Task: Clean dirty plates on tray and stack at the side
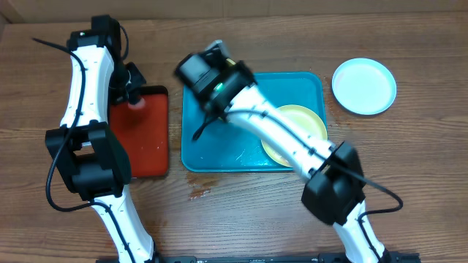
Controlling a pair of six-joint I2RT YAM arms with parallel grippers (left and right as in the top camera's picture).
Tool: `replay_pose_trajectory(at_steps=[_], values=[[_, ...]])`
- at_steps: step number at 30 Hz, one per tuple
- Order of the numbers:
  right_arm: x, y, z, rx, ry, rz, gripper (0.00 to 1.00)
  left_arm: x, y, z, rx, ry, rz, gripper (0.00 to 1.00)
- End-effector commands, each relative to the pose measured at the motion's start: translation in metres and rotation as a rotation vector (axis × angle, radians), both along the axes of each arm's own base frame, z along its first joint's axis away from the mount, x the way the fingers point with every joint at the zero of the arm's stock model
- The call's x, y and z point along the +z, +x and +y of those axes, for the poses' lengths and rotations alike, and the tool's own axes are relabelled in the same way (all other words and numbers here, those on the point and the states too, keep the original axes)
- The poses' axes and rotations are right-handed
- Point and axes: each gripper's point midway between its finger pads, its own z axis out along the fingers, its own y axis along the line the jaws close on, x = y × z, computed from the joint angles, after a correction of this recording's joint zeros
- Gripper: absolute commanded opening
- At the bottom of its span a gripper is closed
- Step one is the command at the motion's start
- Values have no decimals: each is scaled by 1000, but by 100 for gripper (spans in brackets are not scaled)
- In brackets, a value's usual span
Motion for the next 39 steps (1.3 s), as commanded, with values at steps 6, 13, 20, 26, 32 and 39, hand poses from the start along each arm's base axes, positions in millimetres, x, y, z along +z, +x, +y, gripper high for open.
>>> replay_pose_trajectory(at_steps=[6,13,20,26,32,39], values=[[90,-28,5,33,-487,-238,4,2,-3,-4,6,-12,-13,4],[84,-28,9,47,-443,-227,4,2,-3,-4,6,-12,-13,4],[-17,5,-11,94,120,232,4,2,-4,-4,6,-13,-9,4],[-42,48,-100,-128,592,415,4,2,-4,-4,6,-12,-10,4],[-61,59,-241,-392,988,544,4,2,-1,-4,6,-11,-20,4],[-101,37,-367,-679,1072,513,4,2,1,-4,6,-10,-28,4]])
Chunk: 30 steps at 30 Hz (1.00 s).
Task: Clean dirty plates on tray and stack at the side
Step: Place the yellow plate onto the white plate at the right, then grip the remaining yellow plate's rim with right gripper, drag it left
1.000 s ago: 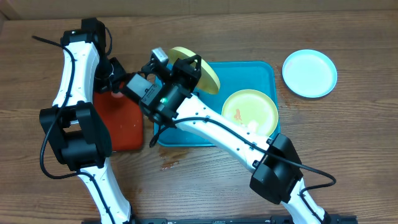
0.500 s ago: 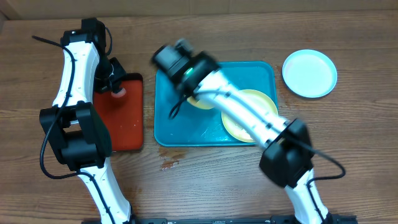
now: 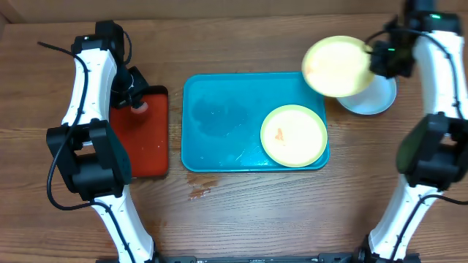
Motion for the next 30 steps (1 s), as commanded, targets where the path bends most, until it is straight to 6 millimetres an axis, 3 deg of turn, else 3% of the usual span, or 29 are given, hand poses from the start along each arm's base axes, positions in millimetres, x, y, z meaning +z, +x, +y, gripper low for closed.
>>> replay_pose_trajectory(at_steps=[1,5,10,11,12,15,17,21,24,25,28,30], values=[[-23,-13,-22,-74,96,39,4,11,2,-3,6,-5,-33,4],[-41,-20,-45,-146,125,45,4,12,4,-4,3,-5,-39,4],[-61,-23,-52,-158,100,48,6,12,4,-4,3,-5,-39,4],[-64,-23,-52,-158,100,49,21,12,4,-4,3,-5,-39,4],[-67,-24,-50,-162,102,52,47,11,4,-4,3,-5,-39,4],[-67,-22,-44,-162,120,50,51,12,4,-4,3,-5,-39,4],[-60,-18,-29,-118,184,26,51,12,4,-4,3,-5,-40,4],[-17,-7,38,163,448,-133,51,12,5,-4,3,-4,-43,4],[1,-5,68,265,457,-176,53,12,5,-4,3,-4,-43,4],[5,-7,86,345,444,-184,55,12,5,-4,3,-4,-43,4],[-9,-18,119,498,342,-128,56,12,5,-3,3,-4,-46,4],[-26,-26,129,548,230,-59,57,12,6,-3,3,-4,-50,4]])
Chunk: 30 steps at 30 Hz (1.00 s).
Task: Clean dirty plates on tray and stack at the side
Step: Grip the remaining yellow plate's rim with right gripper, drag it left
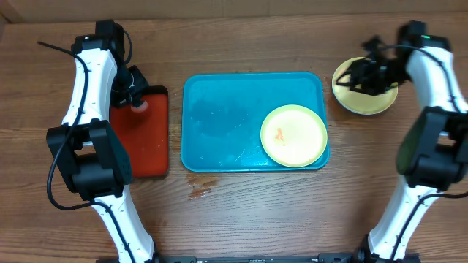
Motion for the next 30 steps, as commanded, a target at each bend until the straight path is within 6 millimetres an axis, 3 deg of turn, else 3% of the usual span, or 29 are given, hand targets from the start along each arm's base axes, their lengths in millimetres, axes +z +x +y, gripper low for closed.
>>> replay_pose_trajectory(at_steps=[1,7,13,17,25,30], values=[[-2,-12,34,203,-201,-50,56,12,2,-3,6,-5,-35,4],[-41,-38,62,338,-435,8,60,12,2,-3,6,-5,-35,4],[-67,-43,55,305,-553,25,61,12,2,-3,6,-5,-34,4],[-69,-52,53,311,-553,61,60,12,2,-3,6,-5,-35,4],[-68,-88,48,252,-547,240,45,12,4,-3,5,-8,-42,4],[-70,-93,57,205,-494,270,33,12,5,-11,-30,-54,-49,4]])
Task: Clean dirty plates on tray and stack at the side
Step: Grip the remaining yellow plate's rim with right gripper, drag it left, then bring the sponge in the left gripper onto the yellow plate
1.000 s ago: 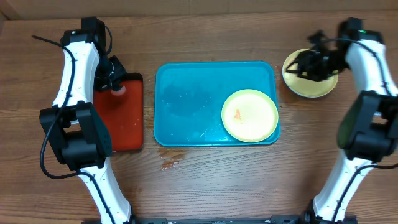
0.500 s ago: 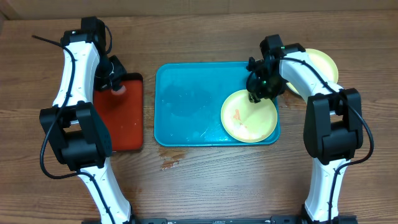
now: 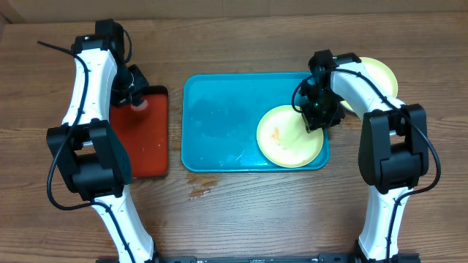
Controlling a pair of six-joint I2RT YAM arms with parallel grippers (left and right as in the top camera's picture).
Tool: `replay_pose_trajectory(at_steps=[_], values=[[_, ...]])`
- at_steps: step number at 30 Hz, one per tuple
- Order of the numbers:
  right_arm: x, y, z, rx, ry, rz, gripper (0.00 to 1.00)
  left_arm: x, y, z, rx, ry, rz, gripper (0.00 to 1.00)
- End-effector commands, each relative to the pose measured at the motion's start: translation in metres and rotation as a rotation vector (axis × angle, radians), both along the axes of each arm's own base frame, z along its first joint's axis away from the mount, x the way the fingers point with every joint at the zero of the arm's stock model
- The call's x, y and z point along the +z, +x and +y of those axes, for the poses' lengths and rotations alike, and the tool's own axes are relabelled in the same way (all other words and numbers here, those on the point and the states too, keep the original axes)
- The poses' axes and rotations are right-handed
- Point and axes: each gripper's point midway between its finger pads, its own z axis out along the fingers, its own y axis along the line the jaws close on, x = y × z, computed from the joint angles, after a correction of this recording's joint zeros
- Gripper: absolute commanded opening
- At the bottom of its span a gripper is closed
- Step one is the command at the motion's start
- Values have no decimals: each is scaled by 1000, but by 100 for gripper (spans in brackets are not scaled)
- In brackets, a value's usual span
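Observation:
A teal tray (image 3: 219, 117) lies mid-table. On its right half rests a yellow-green plate (image 3: 285, 139) with an orange smear. My right gripper (image 3: 316, 117) is down at that plate's right rim; the overhead view does not show how its jaws stand. To the right of the tray, a yellow plate (image 3: 380, 73) lies on top of a white plate whose edge just peeks out. My left gripper (image 3: 135, 101) hovers at the top edge of a red tray (image 3: 146, 142), with a small pink thing (image 3: 139, 107) at its tip.
A wet-looking stain (image 3: 199, 193) marks the wooden table in front of the teal tray. Both arm bases stand at the near edge. The right arm's forearm crosses over the stacked plates.
My right gripper has left the stacked plates at the right and now sits at the right rim of the plate on the tray. That plate lies slightly further left. The left arm has not moved.
First the right arm reached across the teal tray's left half. Then it held a yellow plate up over the white plate beside the tray. Then that plate lay on the white one with the gripper above it. Now the gripper is at the smeared plate.

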Motion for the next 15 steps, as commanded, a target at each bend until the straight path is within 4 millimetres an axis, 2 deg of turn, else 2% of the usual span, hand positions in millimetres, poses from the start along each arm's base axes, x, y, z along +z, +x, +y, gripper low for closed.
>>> replay_pose_trajectory(at_steps=[1,5,8,11,15], values=[[8,3,7,-83,34,-26,29,12,3,-16,-52,-77,-41,4],[7,8,26,-143,130,-37,15,15,7,-41,-167,-192,-72,4],[6,13,45,-181,203,-50,13,16,9,-59,-230,-234,-84,4],[3,18,65,-234,231,-72,5,17,10,-76,-267,-238,-83,4],[1,27,96,-273,252,-122,4,16,9,-106,-333,-241,-78,4]])
